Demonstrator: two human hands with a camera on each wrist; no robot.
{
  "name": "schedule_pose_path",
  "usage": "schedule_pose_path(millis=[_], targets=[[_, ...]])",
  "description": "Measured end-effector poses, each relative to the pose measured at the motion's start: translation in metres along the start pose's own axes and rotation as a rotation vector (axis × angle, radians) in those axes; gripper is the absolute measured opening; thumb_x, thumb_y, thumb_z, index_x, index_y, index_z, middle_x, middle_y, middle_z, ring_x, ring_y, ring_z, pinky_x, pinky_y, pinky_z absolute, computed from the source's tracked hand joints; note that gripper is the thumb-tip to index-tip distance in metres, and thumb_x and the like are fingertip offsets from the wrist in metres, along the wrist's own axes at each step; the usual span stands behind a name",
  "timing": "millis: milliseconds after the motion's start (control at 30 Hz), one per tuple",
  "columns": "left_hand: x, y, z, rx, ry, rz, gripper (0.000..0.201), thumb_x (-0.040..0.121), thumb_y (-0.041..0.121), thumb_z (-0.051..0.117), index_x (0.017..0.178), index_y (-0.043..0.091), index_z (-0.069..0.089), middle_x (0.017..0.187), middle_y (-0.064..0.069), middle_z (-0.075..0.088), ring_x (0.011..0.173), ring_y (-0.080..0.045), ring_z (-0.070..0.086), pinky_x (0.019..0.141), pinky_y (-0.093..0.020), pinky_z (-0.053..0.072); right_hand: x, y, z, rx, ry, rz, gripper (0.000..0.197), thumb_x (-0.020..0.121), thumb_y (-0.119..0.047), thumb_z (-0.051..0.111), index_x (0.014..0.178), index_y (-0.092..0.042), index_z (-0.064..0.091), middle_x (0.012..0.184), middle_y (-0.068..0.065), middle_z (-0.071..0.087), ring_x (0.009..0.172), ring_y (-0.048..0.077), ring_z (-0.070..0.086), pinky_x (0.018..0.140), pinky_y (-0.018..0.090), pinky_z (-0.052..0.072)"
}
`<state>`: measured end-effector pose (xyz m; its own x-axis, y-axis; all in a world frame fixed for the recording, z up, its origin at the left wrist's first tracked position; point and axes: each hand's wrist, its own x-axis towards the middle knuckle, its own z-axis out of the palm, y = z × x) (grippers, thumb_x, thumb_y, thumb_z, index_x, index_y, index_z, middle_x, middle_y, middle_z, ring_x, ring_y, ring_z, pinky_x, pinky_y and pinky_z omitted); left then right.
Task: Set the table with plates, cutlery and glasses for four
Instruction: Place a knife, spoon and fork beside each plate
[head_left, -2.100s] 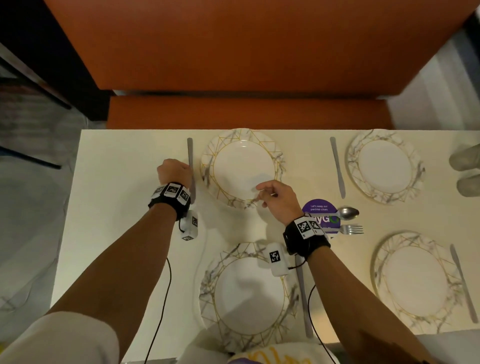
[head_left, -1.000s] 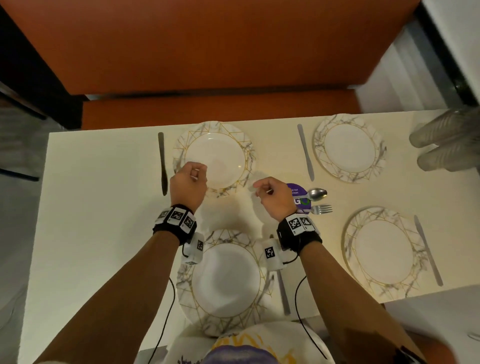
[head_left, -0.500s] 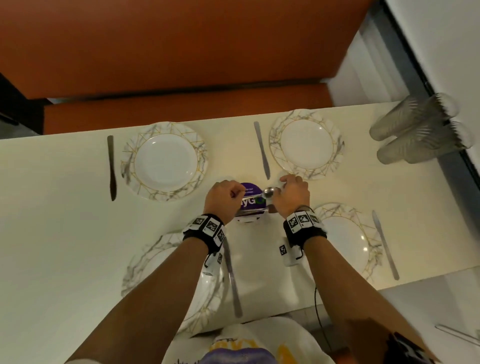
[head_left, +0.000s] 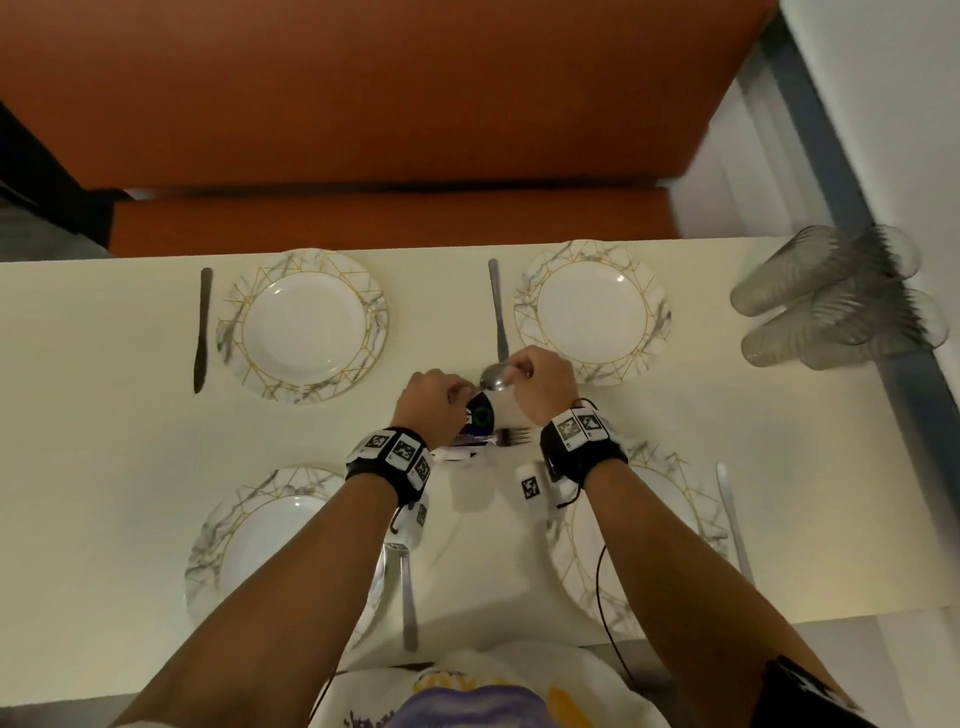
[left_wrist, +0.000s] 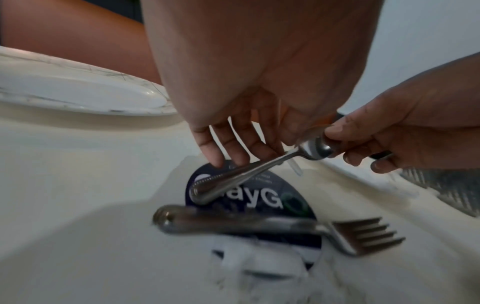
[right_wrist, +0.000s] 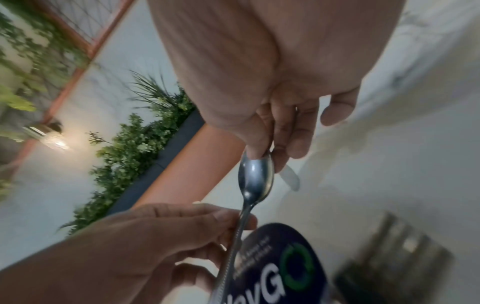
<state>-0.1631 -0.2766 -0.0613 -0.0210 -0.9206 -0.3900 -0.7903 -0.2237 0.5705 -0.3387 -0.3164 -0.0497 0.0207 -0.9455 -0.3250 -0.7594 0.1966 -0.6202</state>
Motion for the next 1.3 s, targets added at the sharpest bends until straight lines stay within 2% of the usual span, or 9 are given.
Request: schedule_pose_path(millis=[100,200,333,533,733,833,1067,1200,1300], targets=[[-0.004,0.010,-0.016,-0.160,0.023,-0.001,0.023,0.103,0.022,0.058,0.109,0.014,0.079,0.100,-0.005,0.071,0.092,-0.021,0.060,0.081,-0.026,0.042,0.007,-0.020,-0.014,0.115,0.078,-0.154,0.006,0.091,-0.016,0.065,0.092,-0.014,0.071,0.082,-0.008,0.065,0.075,0.008,0.059,0.067,0.008,0.045],[-0.012,0.017,-0.030,-0.380,0.036,-0.051,0.017,0.101,0.026,0.062,0.096,0.021,0.077,0.085,0.005,0.070,0.075,-0.009,0.061,0.071,-0.022,0.048,0.010,-0.040,-0.023,0.185,0.091,-0.234,0.006,0.091,-0.017,0.068,0.095,-0.015,0.072,0.084,-0.012,0.065,0.075,-0.002,0.056,0.064,0.001,0.039],[-0.026,0.014,-0.034,-0.599,0.041,-0.081,0.020,0.103,0.027,0.061,0.092,0.028,0.078,0.080,0.002,0.074,0.068,-0.014,0.063,0.073,-0.036,0.055,0.000,-0.058,-0.019,0.302,0.111,-0.210,0.014,0.091,-0.021,0.069,0.104,-0.016,0.071,0.087,-0.012,0.066,0.076,-0.006,0.057,0.065,0.002,0.039],[-0.059,-0.005,-0.033,-0.826,0.104,-0.185,0.021,0.104,0.017,0.061,0.106,0.002,0.075,0.096,-0.019,0.077,0.079,-0.024,0.072,0.073,-0.033,0.060,-0.038,-0.057,0.013,0.299,-0.032,-0.087,0.032,0.089,-0.044,0.071,0.108,-0.018,0.071,0.092,-0.008,0.070,0.084,0.004,0.063,0.078,0.022,0.051],[-0.097,-0.031,-0.027,-0.819,0.122,-0.155,0.020,0.099,0.024,0.070,0.098,0.005,0.077,0.082,-0.005,0.077,0.071,-0.016,0.073,0.071,-0.030,0.061,-0.079,-0.056,0.043,0.297,-0.115,-0.074,0.022,0.086,-0.038,0.074,0.093,-0.017,0.078,0.088,-0.004,0.075,0.083,0.011,0.070,0.080,0.030,0.057],[-0.117,-0.042,-0.022,-0.860,0.131,-0.159,0.013,0.098,0.017,0.071,0.097,0.006,0.077,0.083,-0.003,0.078,0.070,-0.013,0.073,0.068,-0.028,0.059,-0.096,-0.056,0.054,0.264,-0.131,-0.054,0.016,0.088,-0.037,0.072,0.089,-0.021,0.076,0.085,-0.005,0.074,0.081,0.012,0.069,0.079,0.028,0.054],[-0.152,-0.086,-0.005,-0.733,0.189,-0.234,0.015,0.100,0.025,0.068,0.100,0.014,0.078,0.092,-0.005,0.077,0.085,-0.023,0.071,0.082,-0.039,0.063,-0.140,-0.034,0.079,0.370,-0.157,0.135,0.018,0.092,-0.030,0.068,0.089,-0.013,0.075,0.079,0.002,0.074,0.063,0.010,0.065,0.057,0.018,0.047],[-0.170,-0.112,0.002,-0.714,0.186,-0.275,0.013,0.098,0.029,0.070,0.100,0.018,0.078,0.092,0.001,0.079,0.090,-0.023,0.074,0.084,-0.040,0.064,-0.166,-0.017,0.103,0.195,-0.168,0.243,0.022,0.090,-0.028,0.069,0.072,-0.015,0.075,0.070,0.001,0.072,0.061,0.013,0.062,0.062,0.025,0.048],[-0.177,-0.121,0.004,-0.720,0.194,-0.287,0.014,0.098,0.029,0.070,0.100,0.018,0.079,0.092,-0.001,0.079,0.089,-0.024,0.074,0.086,-0.043,0.063,-0.179,-0.013,0.113,0.097,-0.179,0.264,0.015,0.090,-0.019,0.068,0.083,-0.013,0.080,0.078,0.000,0.075,0.067,0.013,0.066,0.052,0.016,0.041]])
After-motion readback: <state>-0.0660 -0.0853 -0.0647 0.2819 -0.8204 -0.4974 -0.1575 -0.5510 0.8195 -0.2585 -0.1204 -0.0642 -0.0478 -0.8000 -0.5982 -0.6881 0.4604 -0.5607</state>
